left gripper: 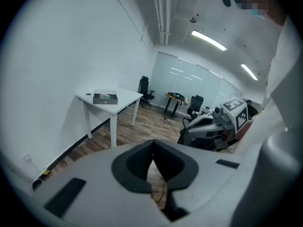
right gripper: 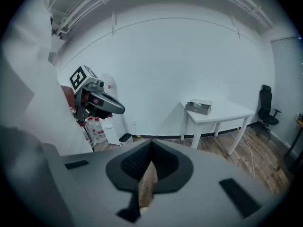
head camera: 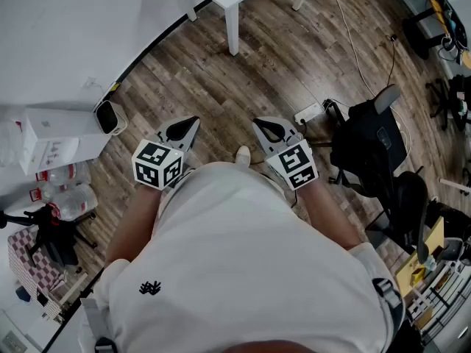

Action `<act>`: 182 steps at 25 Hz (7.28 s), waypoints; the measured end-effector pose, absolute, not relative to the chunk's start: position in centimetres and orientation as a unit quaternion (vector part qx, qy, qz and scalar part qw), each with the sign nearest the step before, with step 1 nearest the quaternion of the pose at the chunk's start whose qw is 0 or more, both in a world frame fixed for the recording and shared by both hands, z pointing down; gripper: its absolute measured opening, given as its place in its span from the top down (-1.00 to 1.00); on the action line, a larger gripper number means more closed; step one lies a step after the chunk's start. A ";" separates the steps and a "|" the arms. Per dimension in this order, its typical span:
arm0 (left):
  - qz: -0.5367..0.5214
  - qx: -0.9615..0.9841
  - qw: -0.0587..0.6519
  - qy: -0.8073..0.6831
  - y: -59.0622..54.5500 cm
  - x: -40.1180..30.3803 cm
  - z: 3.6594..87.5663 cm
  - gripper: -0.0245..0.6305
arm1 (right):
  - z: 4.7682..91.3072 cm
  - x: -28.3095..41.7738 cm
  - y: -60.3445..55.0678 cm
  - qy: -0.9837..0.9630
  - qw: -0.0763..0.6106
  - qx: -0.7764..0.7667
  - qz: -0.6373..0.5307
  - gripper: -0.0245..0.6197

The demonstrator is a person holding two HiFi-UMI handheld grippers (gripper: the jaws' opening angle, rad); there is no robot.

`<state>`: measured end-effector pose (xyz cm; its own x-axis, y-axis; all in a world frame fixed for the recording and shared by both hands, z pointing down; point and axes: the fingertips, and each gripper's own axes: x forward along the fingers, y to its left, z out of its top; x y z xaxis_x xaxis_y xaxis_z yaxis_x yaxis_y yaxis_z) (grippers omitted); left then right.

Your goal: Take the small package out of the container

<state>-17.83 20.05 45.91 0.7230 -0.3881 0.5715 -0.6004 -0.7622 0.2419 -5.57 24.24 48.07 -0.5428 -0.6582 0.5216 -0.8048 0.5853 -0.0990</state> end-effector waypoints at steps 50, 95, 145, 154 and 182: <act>0.175 0.879 0.270 -0.351 -14.9 -7.3 49.0 0.58 | 47.3 4.1 -1.9 -0.836 0.242 0.468 0.152 0.71; 0.163 0.564 0.405 -0.700 -37.7 -9.5 60.1 0.53 | 50.3 22.8 -20.0 -0.891 0.225 0.352 0.180 0.71; -0.053 0.730 0.401 -0.550 -27.2 -13.4 46.4 0.66 | 48.4 7.6 -15.7 -0.913 0.251 0.293 0.131 0.80; -0.079 0.761 0.390 -0.512 -21.4 -15.8 43.4 0.66 | 47.4 4.2 -12.8 -0.907 0.249 0.316 0.123 0.86; -0.044 0.844 0.316 -0.431 -8.0 -19.0 39.9 0.66 | 46.2 -1.0 -5.4 -0.893 0.243 0.360 0.119 0.90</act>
<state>-19.00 -8.03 39.86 0.6248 -0.7551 0.1987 -0.6996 -0.4284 0.5718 -1.01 -5.45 46.17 -0.6230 -0.5842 0.5201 -0.7004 0.7127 -0.0383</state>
